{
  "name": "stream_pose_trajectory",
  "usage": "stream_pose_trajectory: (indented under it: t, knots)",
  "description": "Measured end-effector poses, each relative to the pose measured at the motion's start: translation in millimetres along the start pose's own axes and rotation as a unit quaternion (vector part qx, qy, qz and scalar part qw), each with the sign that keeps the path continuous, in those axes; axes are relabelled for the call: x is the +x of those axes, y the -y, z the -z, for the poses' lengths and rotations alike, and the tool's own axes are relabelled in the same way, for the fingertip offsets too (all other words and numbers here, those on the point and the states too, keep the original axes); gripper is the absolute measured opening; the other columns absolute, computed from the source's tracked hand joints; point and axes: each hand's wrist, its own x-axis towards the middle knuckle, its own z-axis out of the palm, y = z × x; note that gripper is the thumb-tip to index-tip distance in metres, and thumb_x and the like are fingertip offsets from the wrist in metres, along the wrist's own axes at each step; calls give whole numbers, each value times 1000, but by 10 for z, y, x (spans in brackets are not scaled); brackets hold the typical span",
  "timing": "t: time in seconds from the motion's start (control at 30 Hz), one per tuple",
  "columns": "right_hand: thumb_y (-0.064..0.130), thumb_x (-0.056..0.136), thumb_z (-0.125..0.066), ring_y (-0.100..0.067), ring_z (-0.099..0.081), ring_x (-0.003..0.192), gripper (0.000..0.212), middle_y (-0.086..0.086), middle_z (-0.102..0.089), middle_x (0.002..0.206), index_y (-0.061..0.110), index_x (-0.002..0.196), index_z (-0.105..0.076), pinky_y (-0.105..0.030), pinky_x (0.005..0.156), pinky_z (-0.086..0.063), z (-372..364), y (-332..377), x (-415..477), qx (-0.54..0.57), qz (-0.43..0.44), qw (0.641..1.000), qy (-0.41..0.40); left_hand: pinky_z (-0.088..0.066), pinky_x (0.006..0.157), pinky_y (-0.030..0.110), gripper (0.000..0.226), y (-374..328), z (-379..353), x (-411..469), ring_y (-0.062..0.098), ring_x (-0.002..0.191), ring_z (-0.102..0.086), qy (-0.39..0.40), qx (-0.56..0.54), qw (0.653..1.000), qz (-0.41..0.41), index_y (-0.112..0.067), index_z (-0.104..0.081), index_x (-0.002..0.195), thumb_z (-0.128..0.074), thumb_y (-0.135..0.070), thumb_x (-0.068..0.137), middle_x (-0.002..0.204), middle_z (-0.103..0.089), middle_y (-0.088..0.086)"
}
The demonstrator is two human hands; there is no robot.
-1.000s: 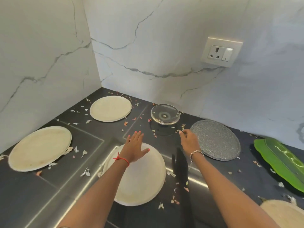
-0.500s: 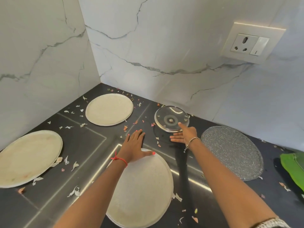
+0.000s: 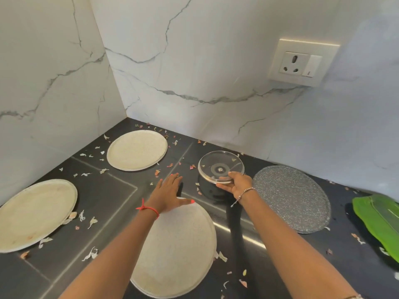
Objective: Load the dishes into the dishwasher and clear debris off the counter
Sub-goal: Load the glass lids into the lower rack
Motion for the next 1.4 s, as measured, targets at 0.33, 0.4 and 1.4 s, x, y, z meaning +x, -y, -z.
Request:
stream_pose_trajectory:
  t: [0.33, 0.4, 1.4]
  knots:
    - [0, 91, -48, -33, -63, 68, 29, -22, -62, 80, -7, 119, -47, -36, 41, -55, 704, 110, -542, -15, 23, 999, 29, 5, 117, 41, 144, -510, 23, -529, 14, 145, 9, -59, 20, 998, 23, -15, -4, 151, 15, -97, 35, 158, 3, -1]
    - [1, 91, -48, -32, -64, 65, 30, -22, -63, 81, -7, 120, -47, -35, 42, -55, 838, 132, -683, -26, 28, 998, 39, 5, 116, 41, 142, -630, -22, -728, 13, 145, 10, -66, 19, 997, 30, -15, -4, 151, 15, -97, 36, 158, 4, -3]
    - [-5, 81, -50, -35, -58, 68, 14, -20, -57, 83, -5, 94, -54, -37, 41, -52, 3412, -1477, -4201, -67, 107, 991, -37, 13, 112, 33, 117, -2383, -1310, -4331, 14, 144, 13, -67, -16, 992, -105, -13, -4, 150, -13, -81, 55, 158, 5, 1]
